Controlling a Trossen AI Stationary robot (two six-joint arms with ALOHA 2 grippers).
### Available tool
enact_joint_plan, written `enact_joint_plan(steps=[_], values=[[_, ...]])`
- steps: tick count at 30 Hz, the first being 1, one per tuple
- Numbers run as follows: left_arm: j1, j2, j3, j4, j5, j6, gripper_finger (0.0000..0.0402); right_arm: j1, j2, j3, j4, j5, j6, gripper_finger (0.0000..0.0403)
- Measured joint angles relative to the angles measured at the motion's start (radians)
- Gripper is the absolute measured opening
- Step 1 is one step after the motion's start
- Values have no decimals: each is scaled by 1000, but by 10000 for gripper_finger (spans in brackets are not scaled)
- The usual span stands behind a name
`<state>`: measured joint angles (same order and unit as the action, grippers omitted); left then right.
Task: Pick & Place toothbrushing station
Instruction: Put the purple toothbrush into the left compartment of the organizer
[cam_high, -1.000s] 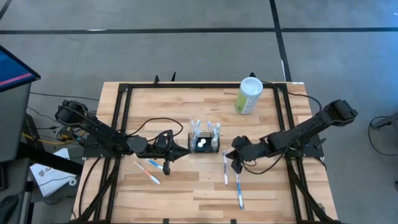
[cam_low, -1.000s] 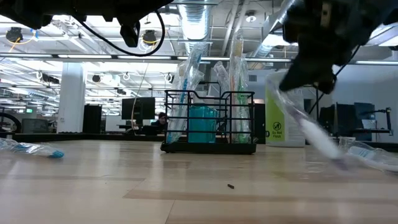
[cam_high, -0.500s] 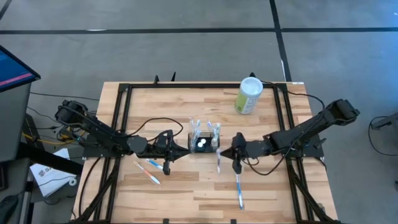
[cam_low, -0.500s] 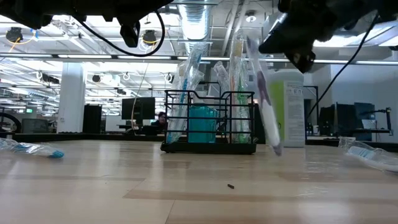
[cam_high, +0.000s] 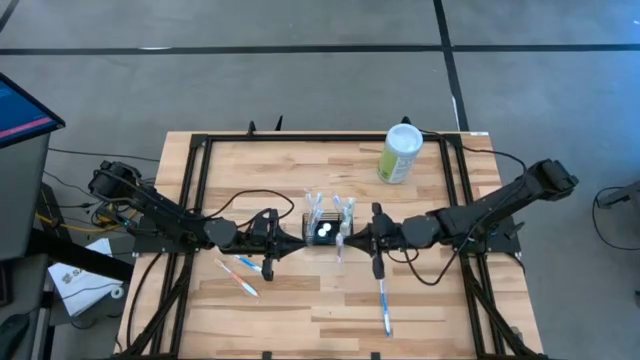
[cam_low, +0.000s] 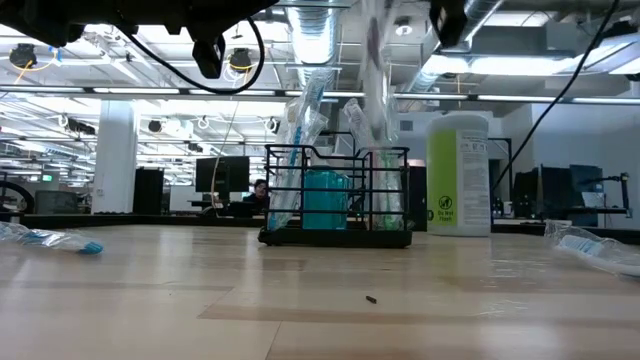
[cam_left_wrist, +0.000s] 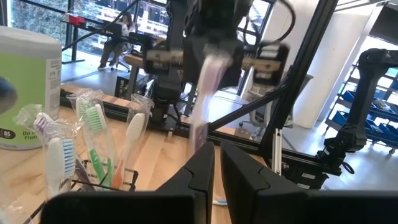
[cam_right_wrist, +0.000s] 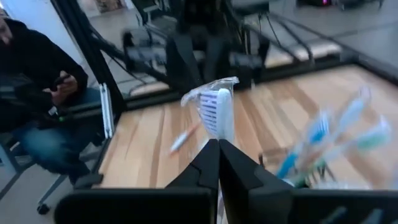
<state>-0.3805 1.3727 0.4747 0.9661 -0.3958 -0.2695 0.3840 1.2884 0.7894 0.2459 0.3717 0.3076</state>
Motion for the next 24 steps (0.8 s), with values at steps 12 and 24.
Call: enact_joint_plan(steps=[12,24], values=[[5,0,0,6,-7,3,101,-23,10,72,22,-4,-83,0],[37,19,8,71,-8,4,126,-27,10,72,56,-7,-106,0]])
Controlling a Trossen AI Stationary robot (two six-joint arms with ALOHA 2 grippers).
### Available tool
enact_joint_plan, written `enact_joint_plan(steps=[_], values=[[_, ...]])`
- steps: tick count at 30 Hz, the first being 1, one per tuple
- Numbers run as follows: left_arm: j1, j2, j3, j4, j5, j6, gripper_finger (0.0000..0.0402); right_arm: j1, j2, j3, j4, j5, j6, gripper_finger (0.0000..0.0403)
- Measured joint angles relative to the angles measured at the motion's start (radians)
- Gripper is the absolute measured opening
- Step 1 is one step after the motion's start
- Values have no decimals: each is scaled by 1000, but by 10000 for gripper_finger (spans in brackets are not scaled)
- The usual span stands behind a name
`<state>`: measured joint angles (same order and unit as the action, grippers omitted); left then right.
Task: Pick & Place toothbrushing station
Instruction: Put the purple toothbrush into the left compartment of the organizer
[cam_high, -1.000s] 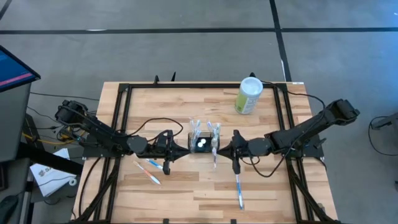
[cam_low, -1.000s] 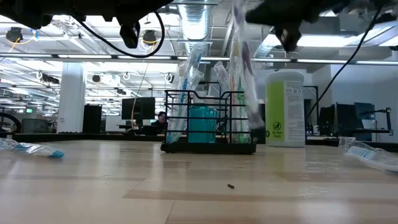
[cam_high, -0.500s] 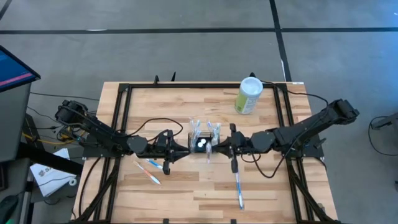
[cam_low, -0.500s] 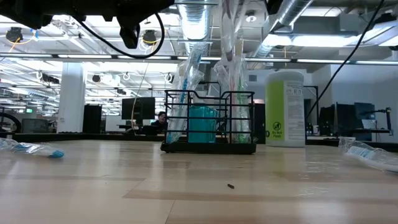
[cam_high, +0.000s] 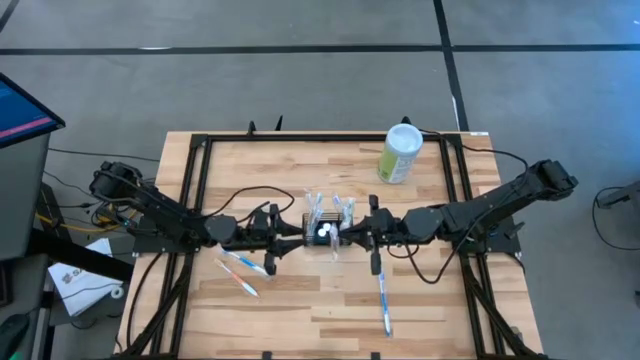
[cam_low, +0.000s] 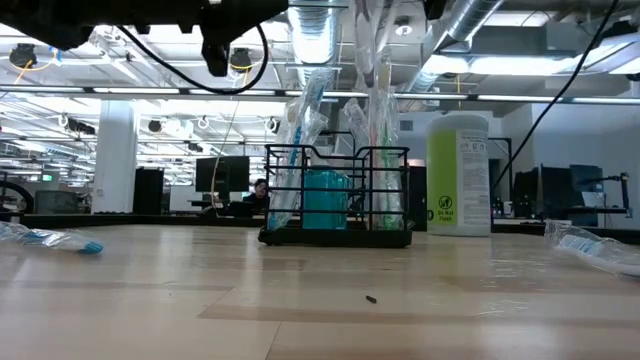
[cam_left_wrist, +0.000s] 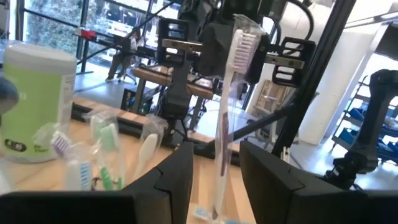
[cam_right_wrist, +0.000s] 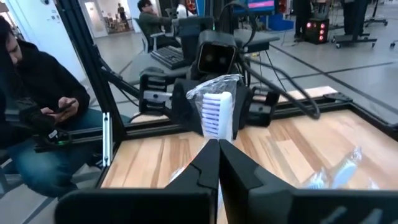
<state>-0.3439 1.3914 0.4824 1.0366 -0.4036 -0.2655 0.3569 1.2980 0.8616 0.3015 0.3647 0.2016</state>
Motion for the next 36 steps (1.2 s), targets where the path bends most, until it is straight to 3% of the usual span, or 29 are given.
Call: enact_joint_plan(steps=[11,17,36], values=[[3,156,135,26,36,59,125,-40,115,44,38,-57,-3,0],[3,153,134,23,35,59,125,-38,132,104,27,-80,-51,0],[20,153,133,36,30,105,124,-29,131,103,50,-105,-49,0]])
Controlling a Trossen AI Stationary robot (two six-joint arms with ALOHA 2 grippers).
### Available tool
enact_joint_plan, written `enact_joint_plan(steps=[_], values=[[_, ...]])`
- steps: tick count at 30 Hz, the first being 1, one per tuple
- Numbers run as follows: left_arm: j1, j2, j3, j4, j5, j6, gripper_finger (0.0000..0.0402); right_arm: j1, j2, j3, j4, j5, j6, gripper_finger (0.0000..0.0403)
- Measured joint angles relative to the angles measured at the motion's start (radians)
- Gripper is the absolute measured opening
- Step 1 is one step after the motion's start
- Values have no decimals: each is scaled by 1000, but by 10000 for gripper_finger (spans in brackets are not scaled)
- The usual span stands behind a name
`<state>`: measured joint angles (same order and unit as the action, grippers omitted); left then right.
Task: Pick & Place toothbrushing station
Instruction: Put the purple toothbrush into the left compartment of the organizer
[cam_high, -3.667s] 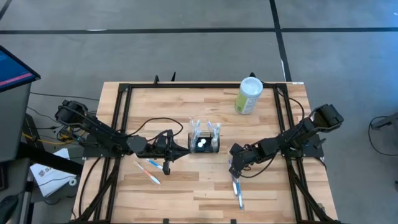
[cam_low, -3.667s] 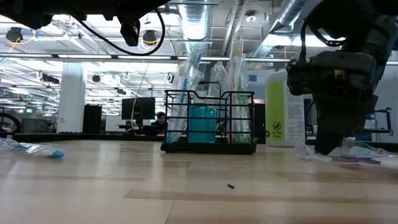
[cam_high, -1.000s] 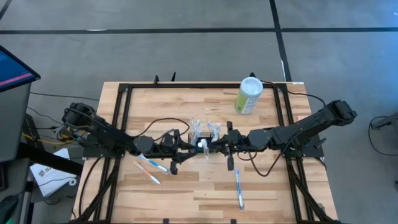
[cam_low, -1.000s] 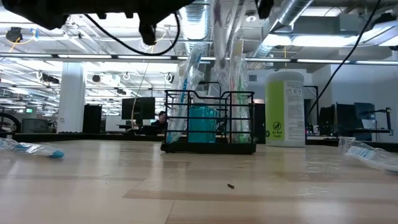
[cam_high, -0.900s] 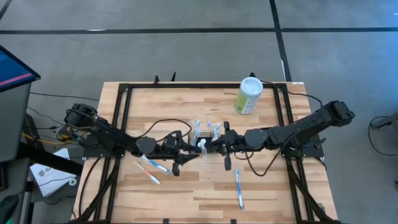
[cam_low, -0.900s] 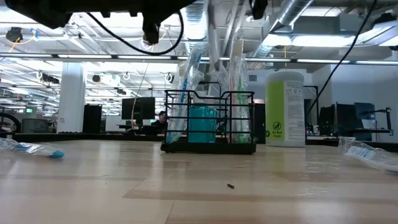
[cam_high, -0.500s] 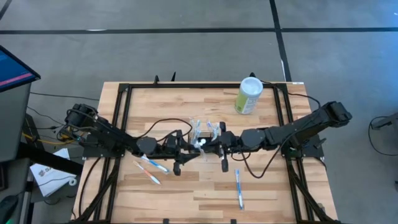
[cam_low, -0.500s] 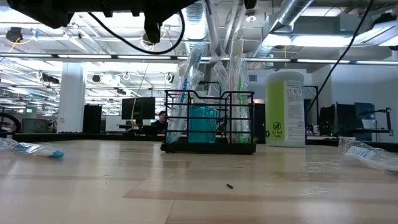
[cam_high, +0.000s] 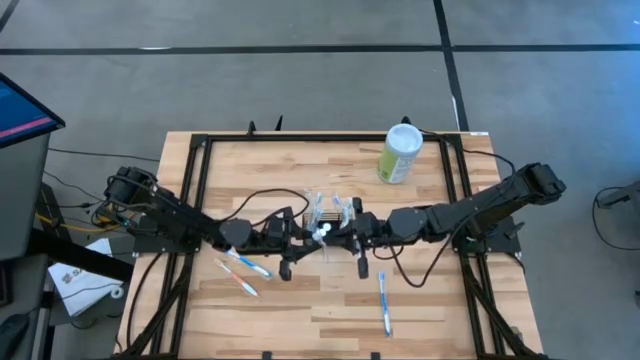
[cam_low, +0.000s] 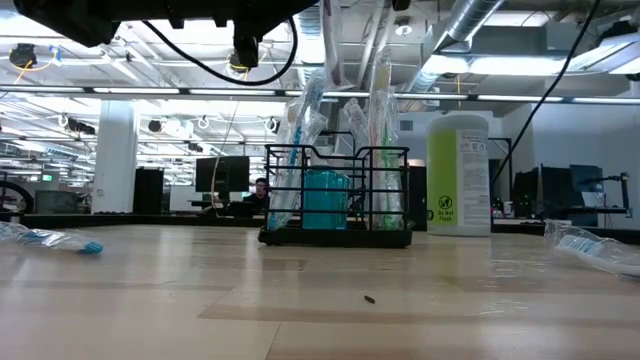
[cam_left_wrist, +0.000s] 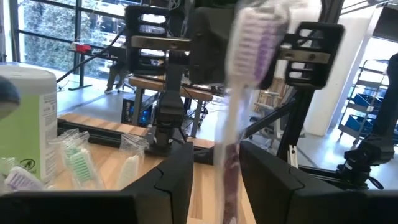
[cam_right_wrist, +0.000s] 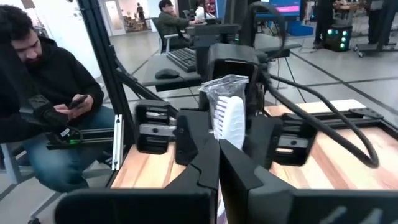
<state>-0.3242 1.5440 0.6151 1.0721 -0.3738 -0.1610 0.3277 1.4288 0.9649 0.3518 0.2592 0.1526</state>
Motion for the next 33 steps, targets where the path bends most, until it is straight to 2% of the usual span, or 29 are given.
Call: enact_joint_plan(steps=[7,18,22,27,29,33], values=[[5,0,-1,38,69,5,124,-1,0,0,-3,-1,-3,0],[29,0,-1,39,102,2,122,-18,0,0,-5,-1,-22,0],[33,0,-1,39,112,0,89,-24,0,0,-9,0,-22,0],[33,0,-1,24,113,-3,11,-18,0,0,-22,-7,-15,0],[30,0,-1,26,140,-3,13,-14,0,0,-54,-28,11,0],[13,0,-1,0,277,-4,35,12,0,-1,-163,-34,32,0]])
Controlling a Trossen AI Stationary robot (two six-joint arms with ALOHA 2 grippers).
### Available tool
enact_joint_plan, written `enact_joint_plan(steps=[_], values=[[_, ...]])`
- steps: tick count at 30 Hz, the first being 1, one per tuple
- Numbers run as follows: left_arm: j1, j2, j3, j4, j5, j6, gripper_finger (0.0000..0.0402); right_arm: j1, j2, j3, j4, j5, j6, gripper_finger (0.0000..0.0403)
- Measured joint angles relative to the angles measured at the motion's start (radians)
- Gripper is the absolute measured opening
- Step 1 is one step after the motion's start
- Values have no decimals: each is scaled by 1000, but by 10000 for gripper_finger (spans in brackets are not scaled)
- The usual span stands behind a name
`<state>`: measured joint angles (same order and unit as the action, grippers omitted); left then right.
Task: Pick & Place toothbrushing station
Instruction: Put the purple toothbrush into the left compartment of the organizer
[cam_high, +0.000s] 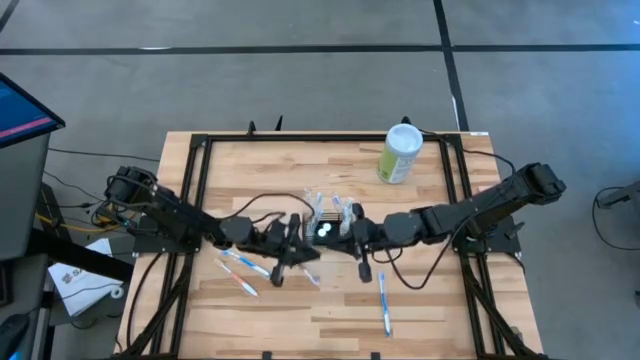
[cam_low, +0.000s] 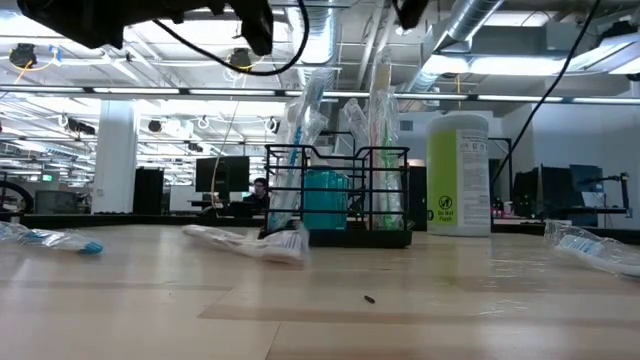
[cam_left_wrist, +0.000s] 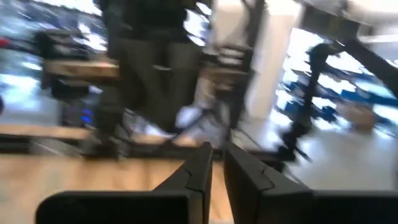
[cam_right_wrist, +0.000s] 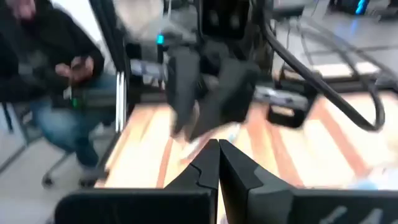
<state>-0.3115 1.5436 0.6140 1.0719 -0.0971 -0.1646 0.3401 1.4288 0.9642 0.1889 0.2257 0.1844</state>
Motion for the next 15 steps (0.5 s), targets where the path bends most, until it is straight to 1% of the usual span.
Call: enact_joint_plan(steps=[2,6,12,15], values=[[-15,0,0,-71,24,2,45,15,0,0,-42,0,23,0],[-38,0,0,-267,23,11,63,33,0,0,-96,-1,77,0],[-41,0,1,-506,0,-25,87,46,0,0,-107,-1,79,0],[-41,0,20,-617,0,-26,96,45,0,0,-107,-1,79,0]])
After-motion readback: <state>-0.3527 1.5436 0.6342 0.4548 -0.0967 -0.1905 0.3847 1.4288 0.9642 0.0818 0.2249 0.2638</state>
